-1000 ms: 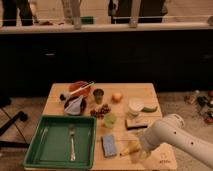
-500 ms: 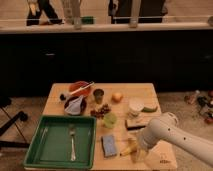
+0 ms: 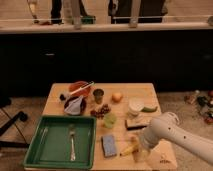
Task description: Place banana in metal cup
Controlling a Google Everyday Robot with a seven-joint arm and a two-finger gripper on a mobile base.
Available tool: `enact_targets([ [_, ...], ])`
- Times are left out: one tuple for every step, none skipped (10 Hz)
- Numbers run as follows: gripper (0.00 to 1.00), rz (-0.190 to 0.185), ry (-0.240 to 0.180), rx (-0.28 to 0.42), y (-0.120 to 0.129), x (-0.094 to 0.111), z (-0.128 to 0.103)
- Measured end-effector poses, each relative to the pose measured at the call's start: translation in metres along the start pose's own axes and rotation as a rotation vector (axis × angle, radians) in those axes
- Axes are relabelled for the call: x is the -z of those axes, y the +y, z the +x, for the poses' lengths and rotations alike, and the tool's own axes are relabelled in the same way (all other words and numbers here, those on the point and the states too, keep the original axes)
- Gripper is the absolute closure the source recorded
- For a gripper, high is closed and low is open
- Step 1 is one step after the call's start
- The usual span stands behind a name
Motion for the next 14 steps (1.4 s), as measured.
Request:
enact_targets([
  [0.2, -0.001, 0.001, -0.006, -0.001, 0.0, 0.002],
  [0.2, -0.006, 0.003, -0.011, 0.0, -0.001, 0.004],
  [0.2, -0.008, 0.0, -0.016, -0.001, -0.001, 0.005],
  [0.2, -0.008, -0.005, -0.017, -0.001, 0.0, 0.005],
  [0.2, -0.01, -0.008, -0.02, -0.001, 0.0, 0.006],
  [0.2, -0.01, -0.008, -0.02, 0.0, 0.0, 0.007],
  [0.2, -0.011, -0.008, -0.016, 0.0, 0.0, 0.006],
  [0.2, -0.012, -0.008, -0.007, 0.0, 0.0, 0.004],
  [0.2, -0.016, -0.007, 0.004, 0.001, -0.001, 0.001],
  [0.2, -0.017, -0.005, 0.013, 0.002, -0.001, -0.001],
  [0.2, -0.019, -0.004, 0.019, 0.002, -0.002, -0.003],
  [0.22, -0.023, -0.002, 0.026, 0.004, -0.003, -0.004],
  [0.29, -0.025, 0.0, 0.033, 0.004, -0.003, -0.006],
  [0.36, -0.027, 0.001, 0.04, 0.005, -0.004, -0.007],
])
